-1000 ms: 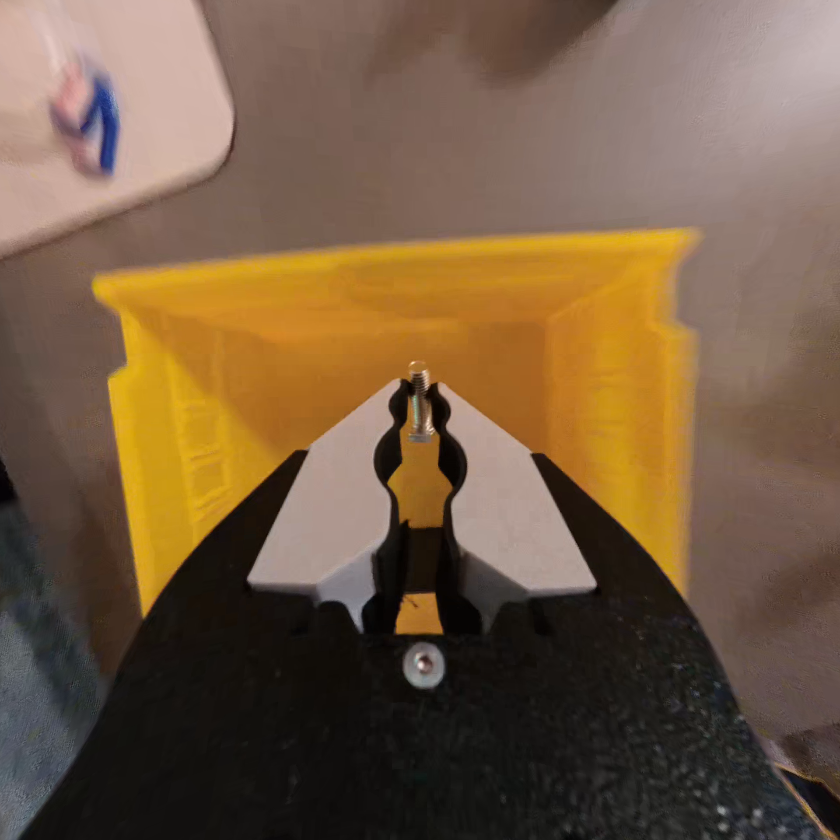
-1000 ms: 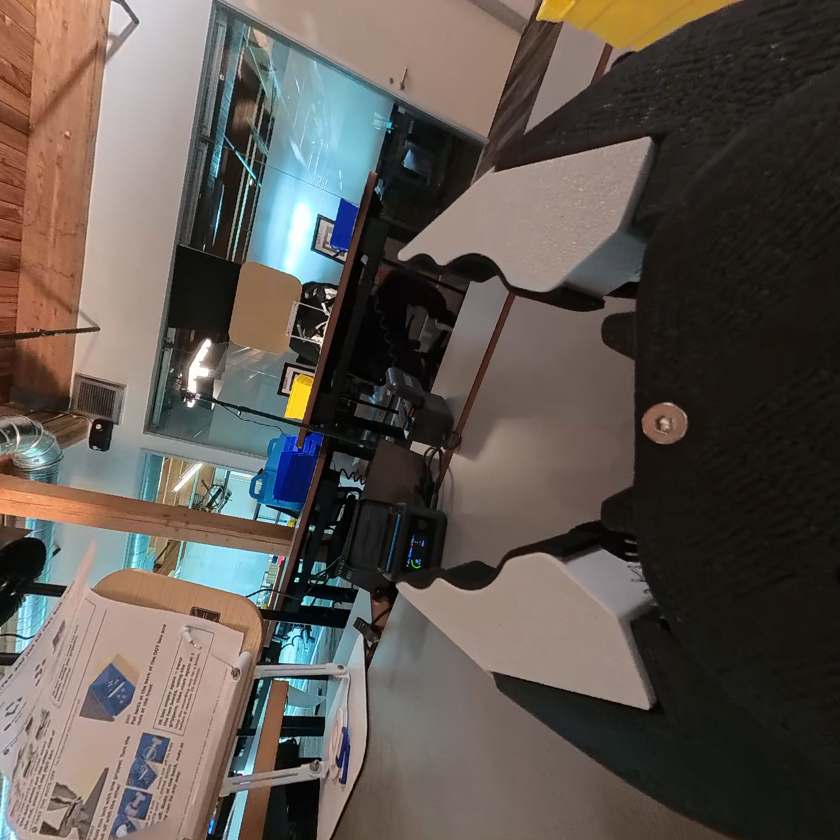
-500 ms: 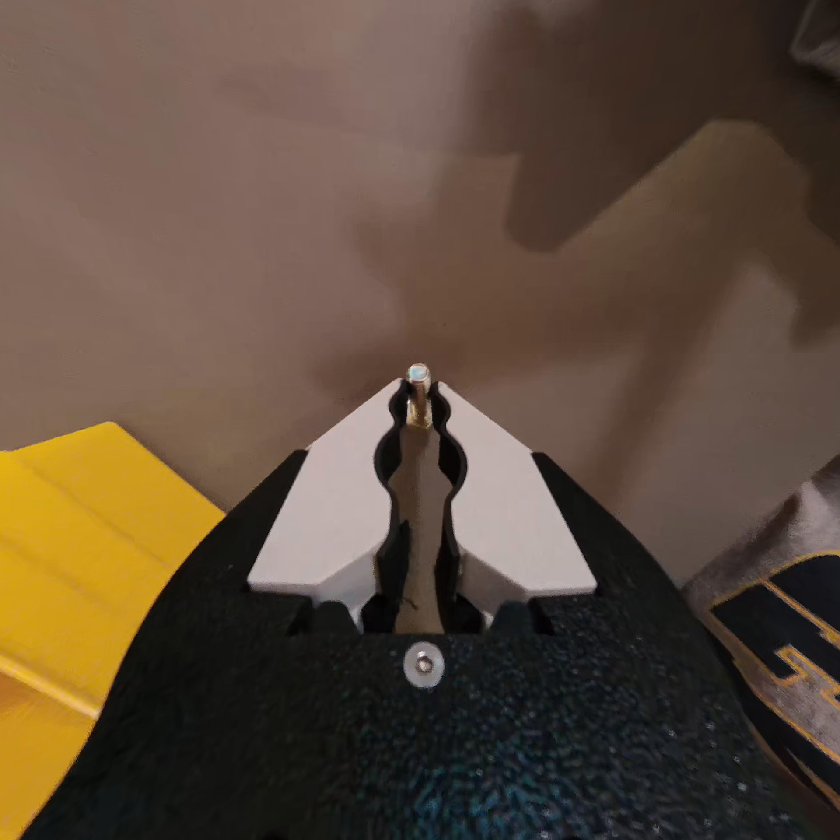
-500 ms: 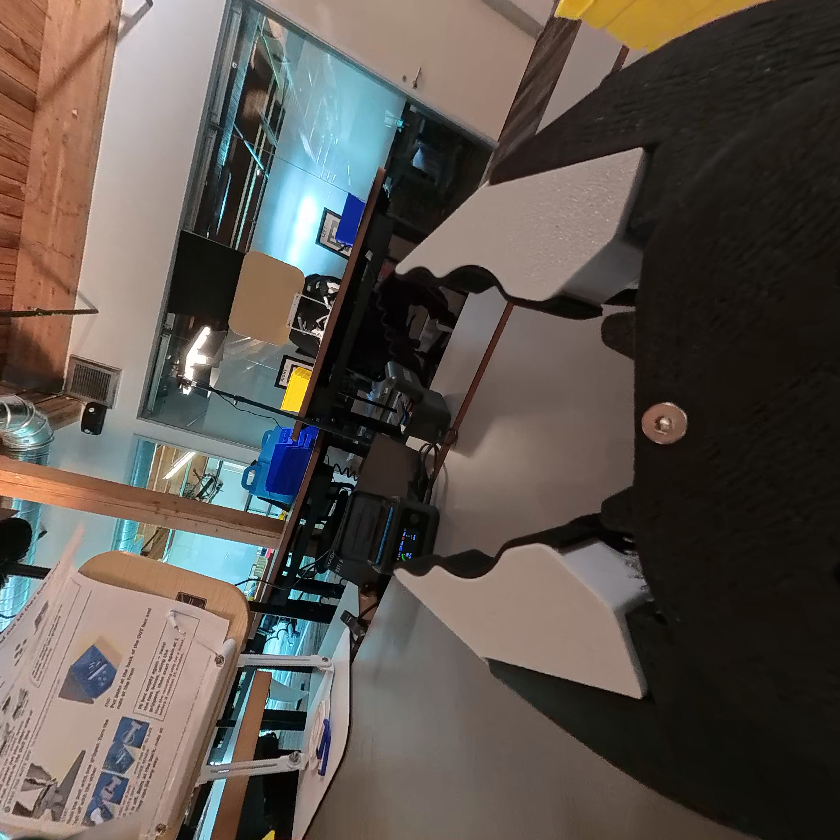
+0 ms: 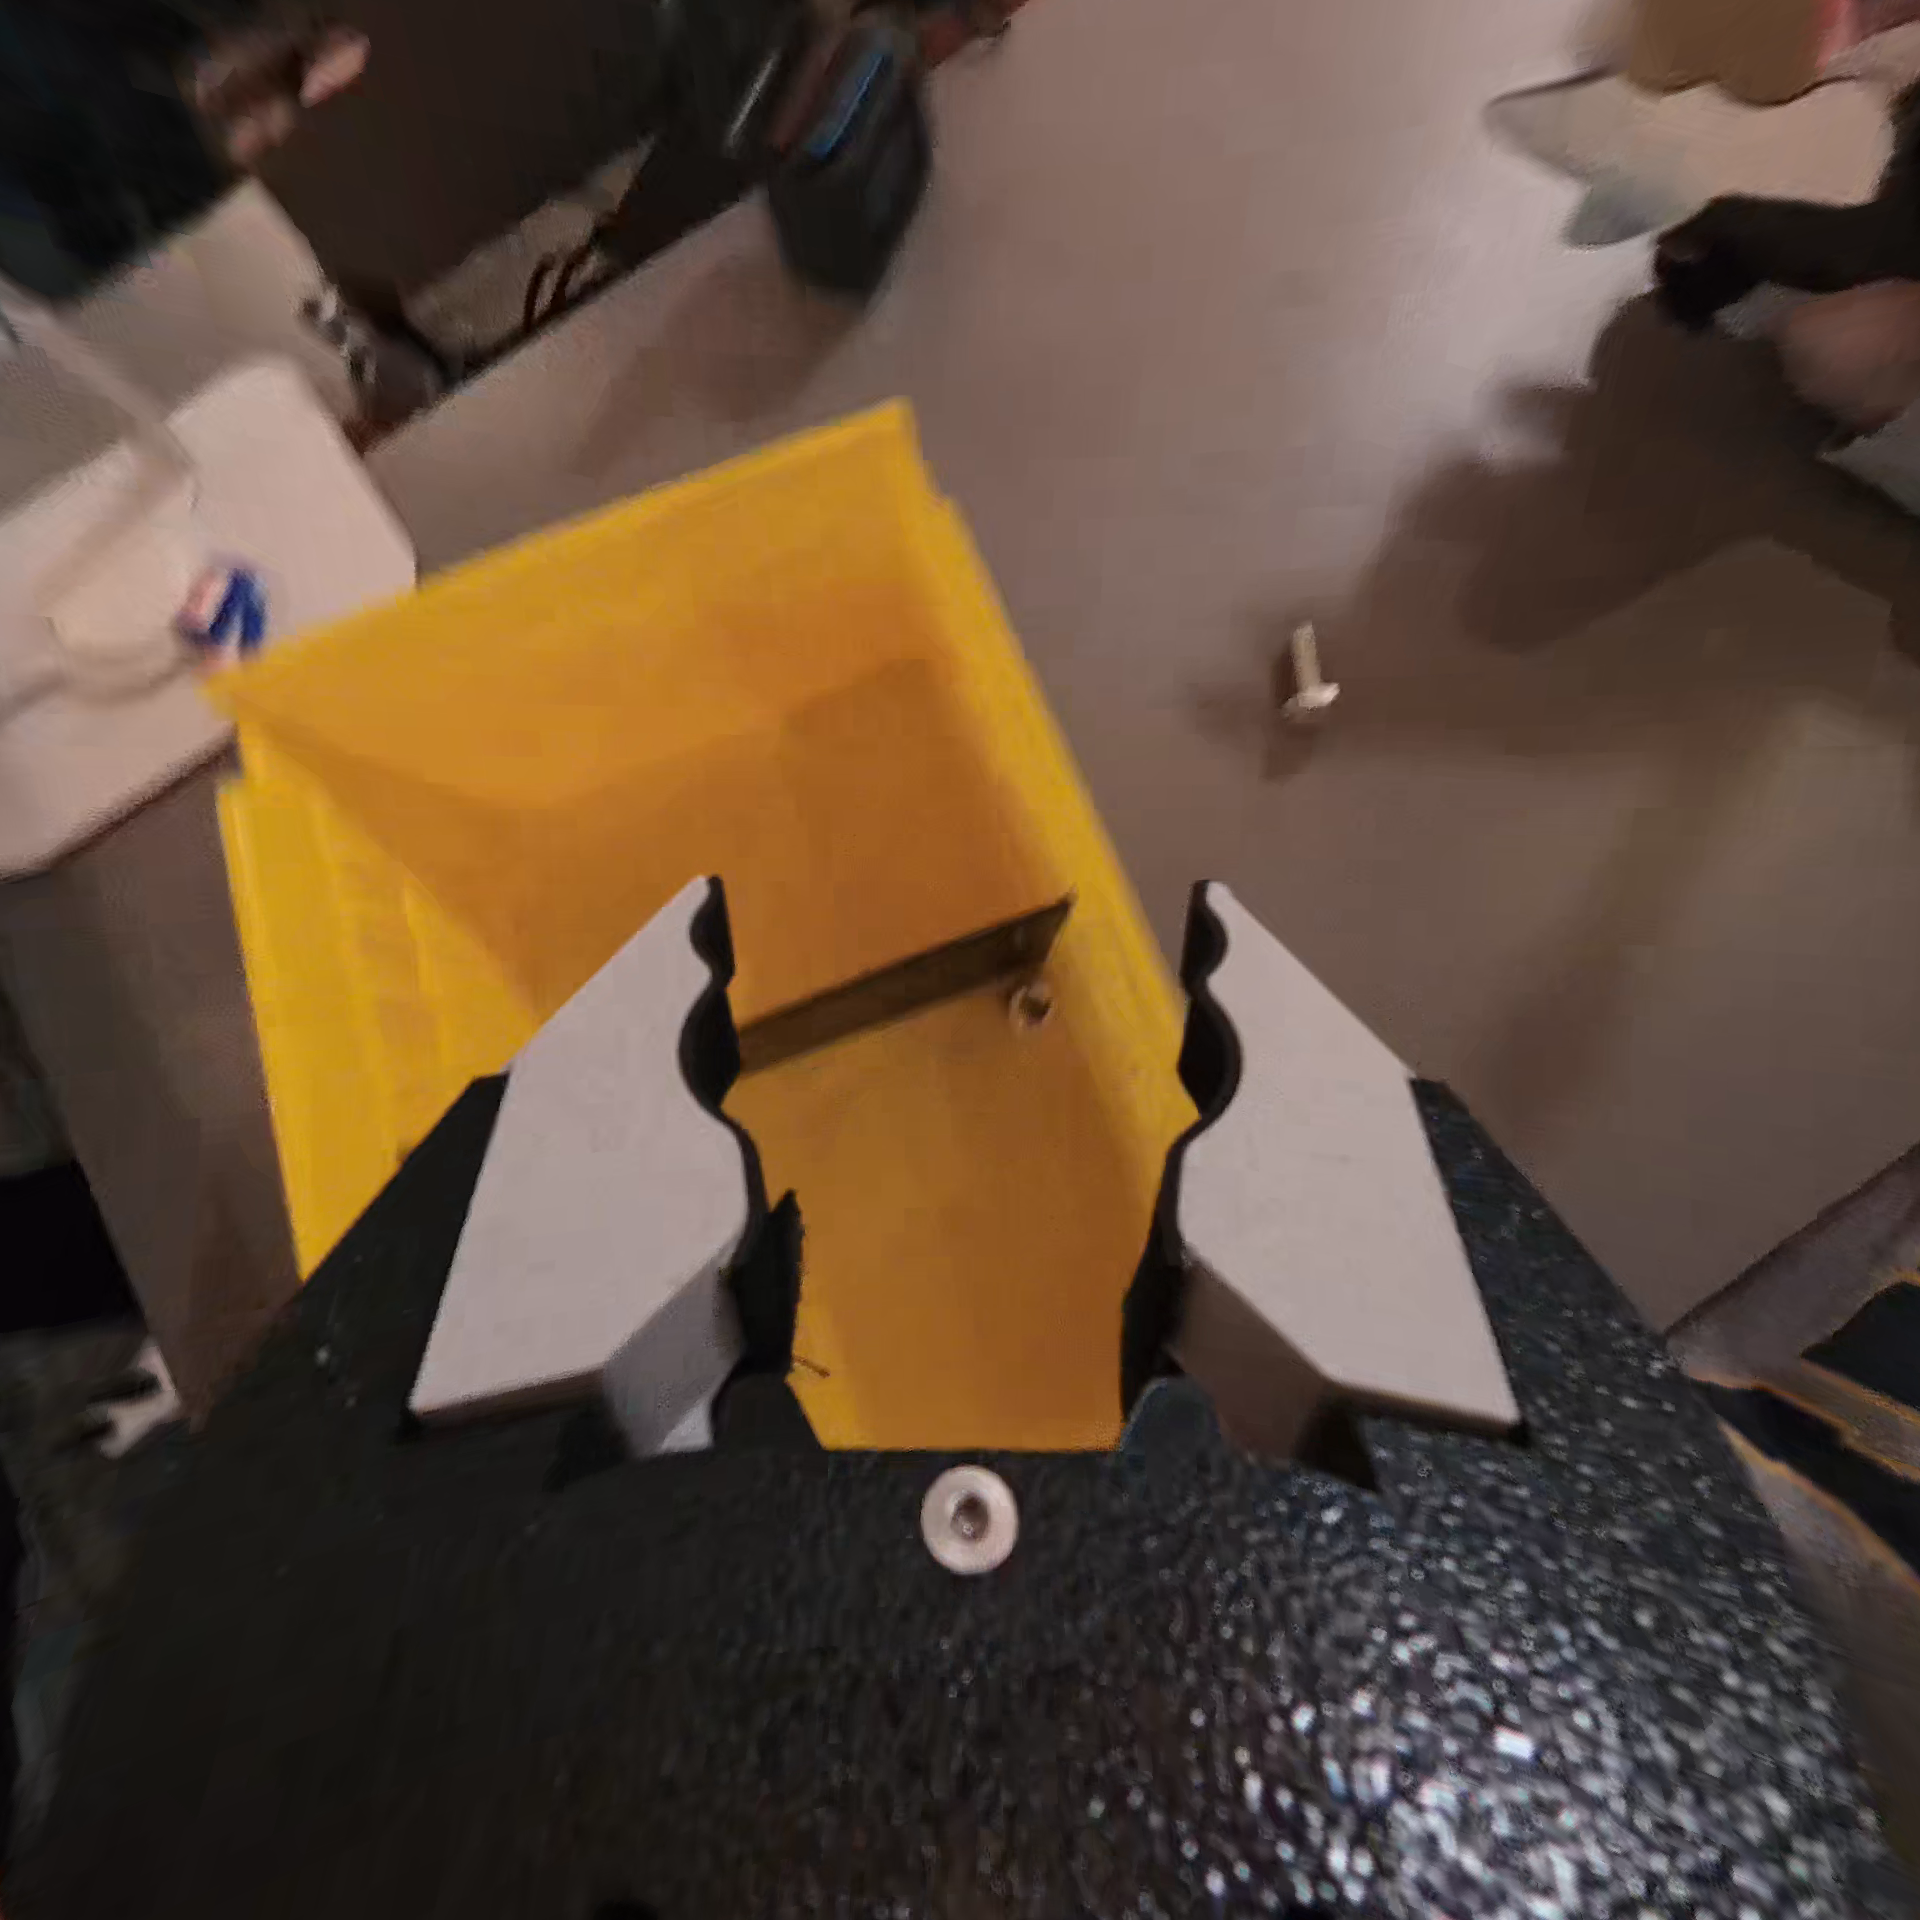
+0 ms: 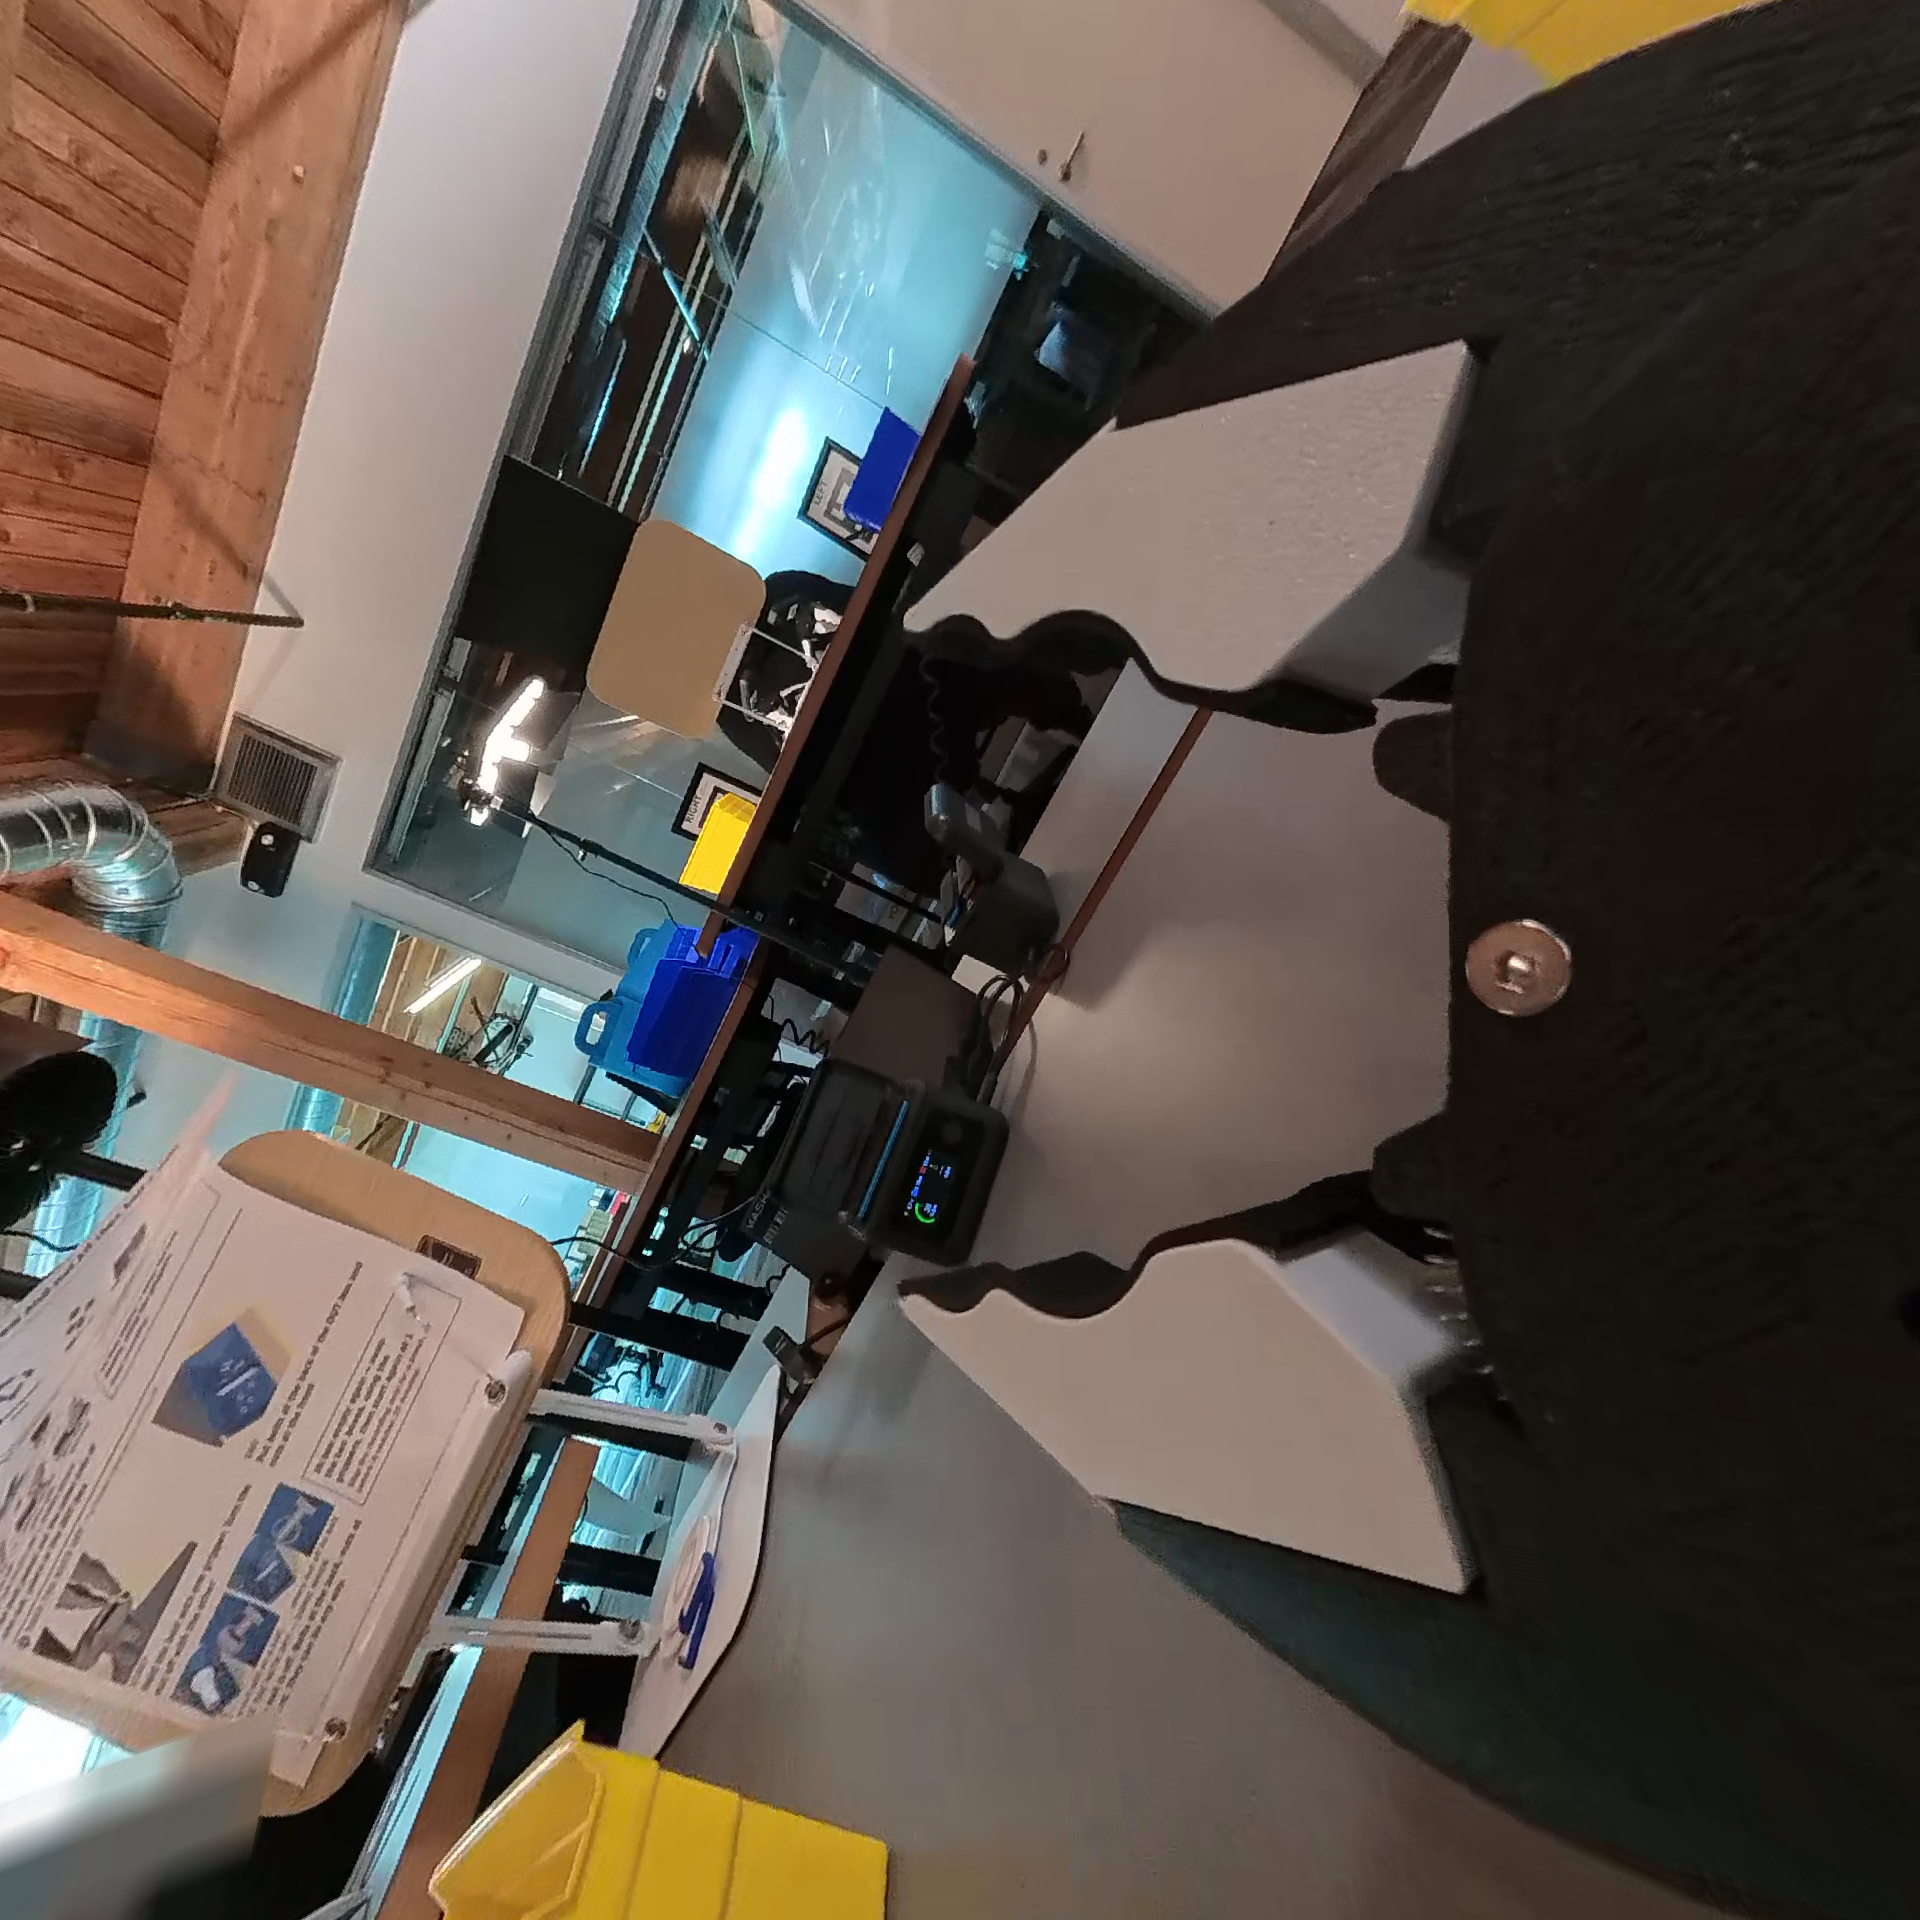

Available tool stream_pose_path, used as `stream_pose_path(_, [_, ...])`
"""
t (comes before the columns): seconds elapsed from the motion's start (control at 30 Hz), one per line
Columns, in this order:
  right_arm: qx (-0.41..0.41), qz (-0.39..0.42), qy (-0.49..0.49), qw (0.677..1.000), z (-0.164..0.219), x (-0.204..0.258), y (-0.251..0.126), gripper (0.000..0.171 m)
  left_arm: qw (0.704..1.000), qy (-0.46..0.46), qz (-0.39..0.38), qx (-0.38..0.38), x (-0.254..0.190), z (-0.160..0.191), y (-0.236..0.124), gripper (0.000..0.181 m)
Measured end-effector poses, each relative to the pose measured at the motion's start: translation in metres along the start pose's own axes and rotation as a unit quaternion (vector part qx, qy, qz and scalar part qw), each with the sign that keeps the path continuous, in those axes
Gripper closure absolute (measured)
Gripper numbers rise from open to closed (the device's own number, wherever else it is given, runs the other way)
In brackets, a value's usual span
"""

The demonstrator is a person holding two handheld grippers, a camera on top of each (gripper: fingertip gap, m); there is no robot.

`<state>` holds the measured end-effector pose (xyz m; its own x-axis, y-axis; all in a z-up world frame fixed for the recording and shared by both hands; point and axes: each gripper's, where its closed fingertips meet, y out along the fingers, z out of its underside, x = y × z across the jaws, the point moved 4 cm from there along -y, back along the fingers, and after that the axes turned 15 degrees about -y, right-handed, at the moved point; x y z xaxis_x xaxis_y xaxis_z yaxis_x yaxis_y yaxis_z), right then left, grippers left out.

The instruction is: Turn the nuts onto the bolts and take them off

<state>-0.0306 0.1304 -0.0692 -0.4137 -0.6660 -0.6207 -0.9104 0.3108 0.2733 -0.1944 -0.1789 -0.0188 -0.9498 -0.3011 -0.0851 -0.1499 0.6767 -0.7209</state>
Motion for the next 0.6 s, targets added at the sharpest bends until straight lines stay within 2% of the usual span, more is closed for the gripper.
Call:
stream_pose_path(0.03, [0.003,0.001,-0.003,1.0,0.0,0.0,0.0,0.056,1.0,-0.021,0.009,0.013,0.014,0.014,-0.003,0.101])
stream_pose_path(0.07, [0.006,0.001,-0.006,1.0,0.001,0.001,0.001,0.056,0.999,-0.029,0.031,0.031,0.023,0.029,-0.003,0.11])
stream_pose_path(0.23, [0.035,0.006,-0.017,0.999,0.009,0.003,0.005,0.056,0.988,0.015,0.113,0.099,0.041,0.073,0.016,0.118])
stream_pose_path(0.47, [0.067,0.013,-0.063,0.996,0.015,0.005,0.008,0.059,0.952,0.196,0.17,0.165,0.024,0.091,0.056,0.131])
stream_pose_path(0.6, [0.08,0.004,-0.087,0.993,0.017,0.011,0.01,0.059,0.934,0.242,0.201,0.168,0.015,0.09,0.07,0.135])
